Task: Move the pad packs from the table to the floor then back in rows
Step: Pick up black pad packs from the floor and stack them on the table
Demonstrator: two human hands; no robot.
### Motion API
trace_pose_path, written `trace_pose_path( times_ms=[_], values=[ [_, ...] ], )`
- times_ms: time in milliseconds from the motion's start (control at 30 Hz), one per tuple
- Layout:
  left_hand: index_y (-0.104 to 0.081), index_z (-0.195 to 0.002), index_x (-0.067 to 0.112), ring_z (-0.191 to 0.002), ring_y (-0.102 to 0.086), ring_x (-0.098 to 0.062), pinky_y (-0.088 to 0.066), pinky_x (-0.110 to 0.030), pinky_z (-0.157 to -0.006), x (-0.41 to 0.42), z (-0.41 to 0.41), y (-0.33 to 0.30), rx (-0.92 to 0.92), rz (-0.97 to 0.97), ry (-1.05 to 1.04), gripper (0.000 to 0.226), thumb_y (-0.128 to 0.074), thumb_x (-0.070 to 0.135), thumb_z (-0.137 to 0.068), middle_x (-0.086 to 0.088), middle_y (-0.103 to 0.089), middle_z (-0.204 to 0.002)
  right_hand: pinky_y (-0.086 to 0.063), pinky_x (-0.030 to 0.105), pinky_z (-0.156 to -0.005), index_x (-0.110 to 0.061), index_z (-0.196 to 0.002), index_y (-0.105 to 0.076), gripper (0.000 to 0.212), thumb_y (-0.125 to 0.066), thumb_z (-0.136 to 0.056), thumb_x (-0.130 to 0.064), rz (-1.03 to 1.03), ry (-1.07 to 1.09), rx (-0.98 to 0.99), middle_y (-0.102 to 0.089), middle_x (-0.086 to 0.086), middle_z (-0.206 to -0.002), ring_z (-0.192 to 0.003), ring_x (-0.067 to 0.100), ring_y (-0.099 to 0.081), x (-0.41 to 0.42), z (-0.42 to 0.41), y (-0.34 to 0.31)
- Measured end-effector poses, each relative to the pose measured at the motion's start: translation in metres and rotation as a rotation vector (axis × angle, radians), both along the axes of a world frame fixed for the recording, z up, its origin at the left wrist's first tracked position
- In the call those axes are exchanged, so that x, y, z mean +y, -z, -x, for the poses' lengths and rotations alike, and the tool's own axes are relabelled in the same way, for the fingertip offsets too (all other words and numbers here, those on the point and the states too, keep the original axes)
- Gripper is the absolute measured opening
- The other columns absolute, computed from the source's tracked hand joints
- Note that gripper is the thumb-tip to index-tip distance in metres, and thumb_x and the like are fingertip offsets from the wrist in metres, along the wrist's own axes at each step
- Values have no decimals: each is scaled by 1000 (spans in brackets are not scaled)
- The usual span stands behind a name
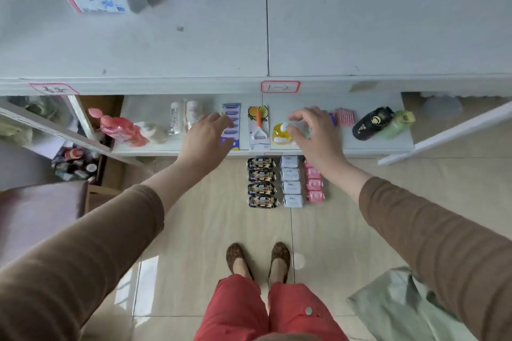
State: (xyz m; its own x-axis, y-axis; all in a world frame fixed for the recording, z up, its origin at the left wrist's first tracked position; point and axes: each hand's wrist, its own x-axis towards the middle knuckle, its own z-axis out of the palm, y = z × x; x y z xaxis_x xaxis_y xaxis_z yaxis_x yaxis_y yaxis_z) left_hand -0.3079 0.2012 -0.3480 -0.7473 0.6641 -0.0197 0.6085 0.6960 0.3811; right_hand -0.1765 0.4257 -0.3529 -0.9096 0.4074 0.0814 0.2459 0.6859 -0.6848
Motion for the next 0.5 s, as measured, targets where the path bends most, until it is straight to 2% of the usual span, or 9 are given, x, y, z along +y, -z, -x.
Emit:
trace_pose_path(
  times_ms=[100, 200, 300, 367, 500],
  values=[
    [-60, -117, 17, -109, -53, -25, -49, -41, -84, -13, -23, 54, -120, 53, 21, 29, -64, 26, -90, -1, -61, -116, -40, 27, -88, -22, -109, -64, 17, -64, -92, -22, 62, 20, -109, -59, -7, -108, -105, 14, -53, -9, -31, 55],
    [-58, -120, 20, -112, -52, -24, -50, -42, -86, -23, -44, 116, -234, 125, 22, 33, -64, 29, -89, 0, -58, -119, -50, 40, -90, -19, -112, -63, 22, -67, -90, -19, 143, 77, -219, -60, -6, -109, -102, 17, -58, -21, -60, 117],
    [-57, -124, 21, -115, -51, -23, -46, -38, -89, -32, -65, 180, -312, 201, 40, 37, -64, 31, -89, -1, -57, -122, -51, 37, -89, -17, -116, -60, 28, -68, -90, -17, 218, 116, -323, -59, -9, -112, -104, 17, -60, -35, -87, 180],
    [-55, -127, 21, -115, -52, -24, -43, -36, -93, -39, -78, 225, -367, 238, 34, 41, -65, 32, -89, -2, -56, -124, -49, 34, -89, -17, -121, -57, 34, -69, -90, -18, 241, 129, -407, -61, -4, -118, -109, 19, -60, -41, -103, 225],
    [-51, -133, 18, -119, -50, -27, -39, -35, -98, -45, -102, 325, -482, 287, -45, 50, -67, 32, -88, -7, -53, -128, -47, 39, -93, -17, -133, -50, 48, -70, -89, -20, 275, 133, -555, -55, 4, -131, -116, 23, -57, -47, -125, 325]
  ],
)
